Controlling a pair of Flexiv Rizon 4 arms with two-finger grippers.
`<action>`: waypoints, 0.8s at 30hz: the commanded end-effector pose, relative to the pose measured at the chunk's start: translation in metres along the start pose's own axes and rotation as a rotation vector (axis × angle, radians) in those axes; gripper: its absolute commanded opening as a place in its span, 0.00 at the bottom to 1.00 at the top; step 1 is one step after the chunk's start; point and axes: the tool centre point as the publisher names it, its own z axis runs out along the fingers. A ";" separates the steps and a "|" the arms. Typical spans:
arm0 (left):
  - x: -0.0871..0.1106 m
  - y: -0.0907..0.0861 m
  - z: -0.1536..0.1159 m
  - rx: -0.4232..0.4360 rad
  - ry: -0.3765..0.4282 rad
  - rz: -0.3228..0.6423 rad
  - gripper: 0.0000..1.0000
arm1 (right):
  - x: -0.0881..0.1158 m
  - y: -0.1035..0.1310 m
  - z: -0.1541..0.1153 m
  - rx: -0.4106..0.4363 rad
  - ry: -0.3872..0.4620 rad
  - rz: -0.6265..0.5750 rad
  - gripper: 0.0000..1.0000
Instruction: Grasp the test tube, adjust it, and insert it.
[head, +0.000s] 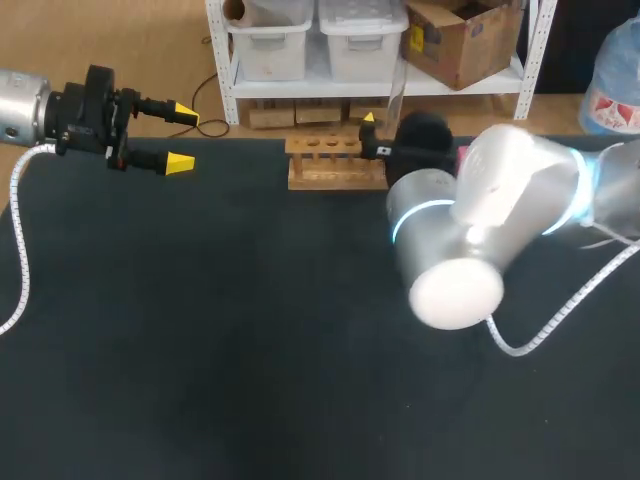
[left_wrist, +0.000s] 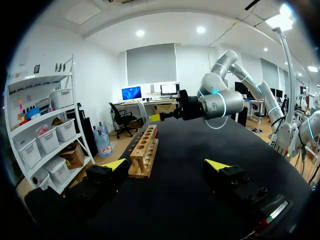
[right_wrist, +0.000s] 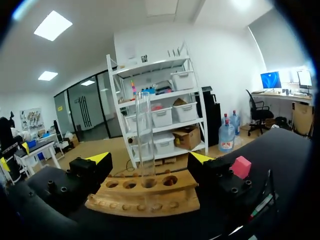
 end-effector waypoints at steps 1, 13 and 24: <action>0.000 -0.002 0.000 -0.005 0.000 0.002 1.00 | -0.014 -0.015 -0.025 -0.358 0.120 -0.023 1.00; 0.000 -0.002 0.000 -0.005 0.000 0.002 1.00 | -0.013 -0.022 -0.042 -0.693 0.344 0.115 1.00; 0.000 -0.002 0.000 -0.005 0.000 0.002 1.00 | -0.016 -0.024 -0.041 -0.713 0.368 0.189 1.00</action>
